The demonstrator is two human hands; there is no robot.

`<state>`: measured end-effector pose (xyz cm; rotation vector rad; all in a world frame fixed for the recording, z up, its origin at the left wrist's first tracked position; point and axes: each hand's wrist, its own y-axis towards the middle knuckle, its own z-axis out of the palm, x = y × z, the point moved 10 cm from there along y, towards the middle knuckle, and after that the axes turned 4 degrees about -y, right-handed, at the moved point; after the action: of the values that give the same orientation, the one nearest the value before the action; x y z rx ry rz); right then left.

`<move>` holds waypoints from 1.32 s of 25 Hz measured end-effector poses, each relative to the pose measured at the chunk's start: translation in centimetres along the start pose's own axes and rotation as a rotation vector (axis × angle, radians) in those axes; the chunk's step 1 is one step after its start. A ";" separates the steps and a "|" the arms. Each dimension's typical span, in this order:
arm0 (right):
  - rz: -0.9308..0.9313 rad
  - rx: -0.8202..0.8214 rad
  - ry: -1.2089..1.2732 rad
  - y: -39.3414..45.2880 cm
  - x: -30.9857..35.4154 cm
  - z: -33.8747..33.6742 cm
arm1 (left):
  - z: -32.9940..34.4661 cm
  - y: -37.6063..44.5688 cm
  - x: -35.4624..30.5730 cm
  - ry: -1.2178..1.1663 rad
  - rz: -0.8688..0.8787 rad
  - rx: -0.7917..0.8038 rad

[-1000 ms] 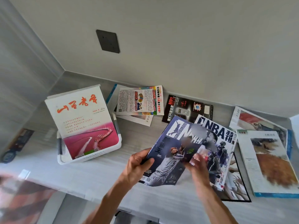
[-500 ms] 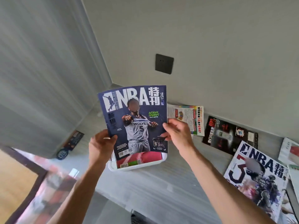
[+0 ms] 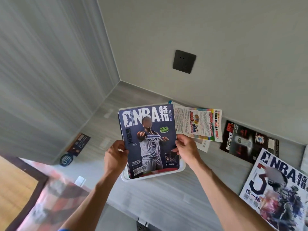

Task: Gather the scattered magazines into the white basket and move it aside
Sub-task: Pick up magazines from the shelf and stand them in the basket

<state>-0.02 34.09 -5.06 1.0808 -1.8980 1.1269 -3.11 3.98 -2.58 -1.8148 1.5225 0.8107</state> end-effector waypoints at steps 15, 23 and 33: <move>0.124 -0.209 -0.305 -7.6 -12.0 -10.1 | 9.1 -9.0 -9.2 0.032 0.334 0.156; 0.342 -0.093 -0.916 -20.1 -28.9 -19.6 | 28.5 -22.2 -11.8 0.000 0.254 0.692; 0.488 -0.490 -0.285 -28.1 -33.1 -26.1 | 36.6 -28.6 -7.7 -0.125 -0.524 0.850</move>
<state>42.76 60.13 -12.76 0.5351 -2.5786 0.6973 21.76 41.30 -16.85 -1.3584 0.9916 -0.0074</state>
